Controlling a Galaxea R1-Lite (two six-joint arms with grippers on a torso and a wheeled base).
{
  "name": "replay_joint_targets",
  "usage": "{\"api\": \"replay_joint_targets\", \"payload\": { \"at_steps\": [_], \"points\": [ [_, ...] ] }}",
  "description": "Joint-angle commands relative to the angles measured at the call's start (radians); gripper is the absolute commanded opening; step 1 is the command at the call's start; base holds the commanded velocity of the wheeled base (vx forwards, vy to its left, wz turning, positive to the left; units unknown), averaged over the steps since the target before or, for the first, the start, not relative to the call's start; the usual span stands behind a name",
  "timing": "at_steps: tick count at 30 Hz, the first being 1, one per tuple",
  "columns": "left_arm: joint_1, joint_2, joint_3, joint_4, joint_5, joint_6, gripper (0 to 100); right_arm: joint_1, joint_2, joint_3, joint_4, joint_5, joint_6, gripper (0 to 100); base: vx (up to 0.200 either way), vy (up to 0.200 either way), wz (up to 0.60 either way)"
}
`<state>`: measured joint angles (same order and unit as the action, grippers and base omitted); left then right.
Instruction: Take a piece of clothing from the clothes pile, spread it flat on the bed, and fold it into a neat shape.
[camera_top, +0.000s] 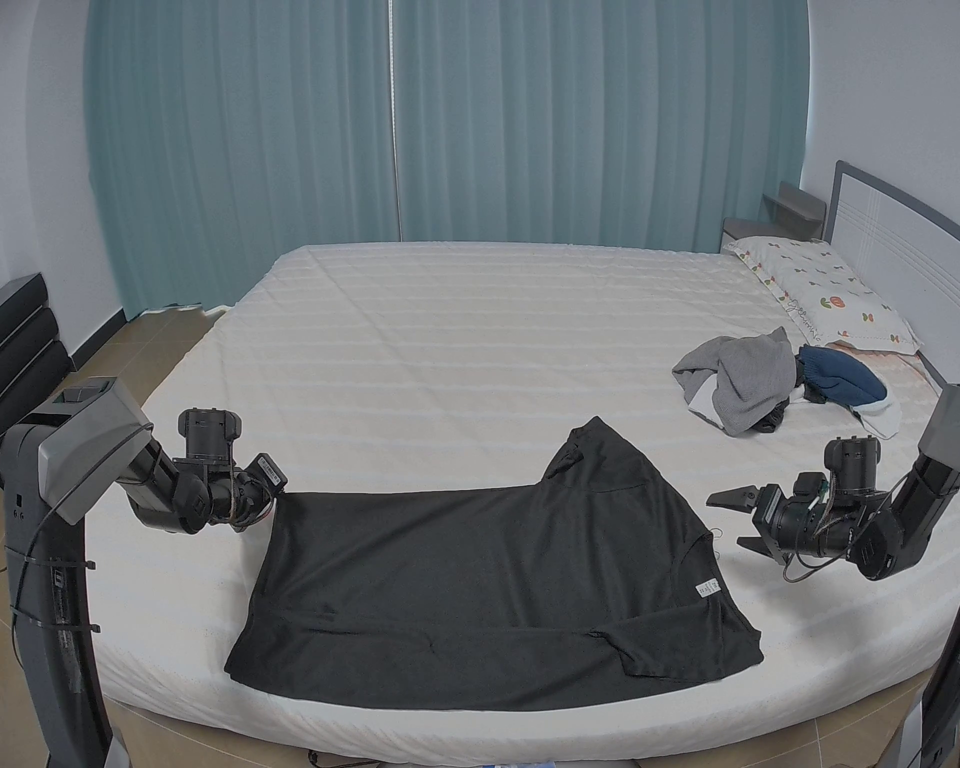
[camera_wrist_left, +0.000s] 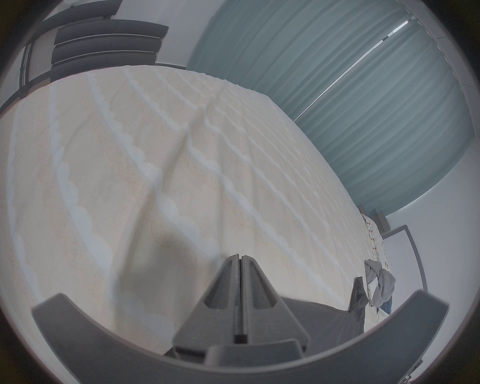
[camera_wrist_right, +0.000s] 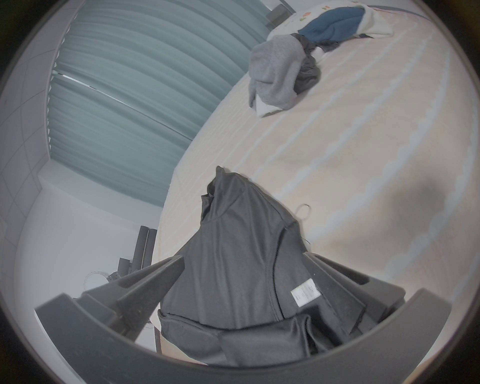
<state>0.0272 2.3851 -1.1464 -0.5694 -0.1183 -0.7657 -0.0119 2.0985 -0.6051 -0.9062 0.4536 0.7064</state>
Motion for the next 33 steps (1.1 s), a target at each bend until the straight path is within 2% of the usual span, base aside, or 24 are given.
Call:
{"api": "replay_joint_targets", "payload": {
  "at_steps": [1, 5, 7, 9, 12, 15, 20, 28, 33],
  "points": [
    [0.007, -0.009, 0.004, -0.001, 0.003, -0.004, 0, 0.03, 0.037, -0.116, 0.036, -0.004, -0.005, 100, 0.0, 0.0, 0.0],
    [0.007, -0.012, 0.005, -0.001, 0.016, -0.007, 0, 0.059, 0.089, -0.237, 0.113, -0.018, -0.005, 100, 0.0, 0.0, 0.0],
    [0.005, -0.012, 0.008, -0.001, 0.017, -0.007, 0, 0.092, 0.173, -0.355, 0.127, -0.099, -0.01, 100, 0.0, 0.0, 0.0],
    [0.005, -0.014, 0.008, -0.001, 0.017, -0.007, 0, 0.112, 0.232, -0.438, 0.138, -0.136, -0.021, 100, 0.0, 0.0, 0.0],
    [0.007, -0.02, 0.01, 0.0, 0.017, -0.01, 0, 0.115, 0.285, -0.524, 0.19, -0.141, -0.034, 100, 0.0, 0.0, 0.0],
    [0.007, -0.024, 0.016, 0.003, 0.016, -0.009, 0, 0.107, 0.347, -0.64, 0.283, -0.147, -0.099, 100, 0.0, 0.0, 0.0],
    [0.005, -0.026, 0.019, 0.003, 0.019, -0.009, 0, 0.101, 0.406, -0.743, 0.316, -0.147, -0.146, 100, 0.0, 0.0, 0.0],
    [0.005, -0.029, 0.028, 0.003, 0.019, -0.007, 0, 0.101, 0.476, -0.889, 0.386, -0.147, -0.143, 100, 0.0, 0.0, 0.0],
    [0.005, -0.03, 0.027, 0.002, 0.019, -0.007, 0, 0.105, 0.497, -0.906, 0.383, -0.147, -0.143, 100, 0.0, 0.0, 0.0]
  ]
}}
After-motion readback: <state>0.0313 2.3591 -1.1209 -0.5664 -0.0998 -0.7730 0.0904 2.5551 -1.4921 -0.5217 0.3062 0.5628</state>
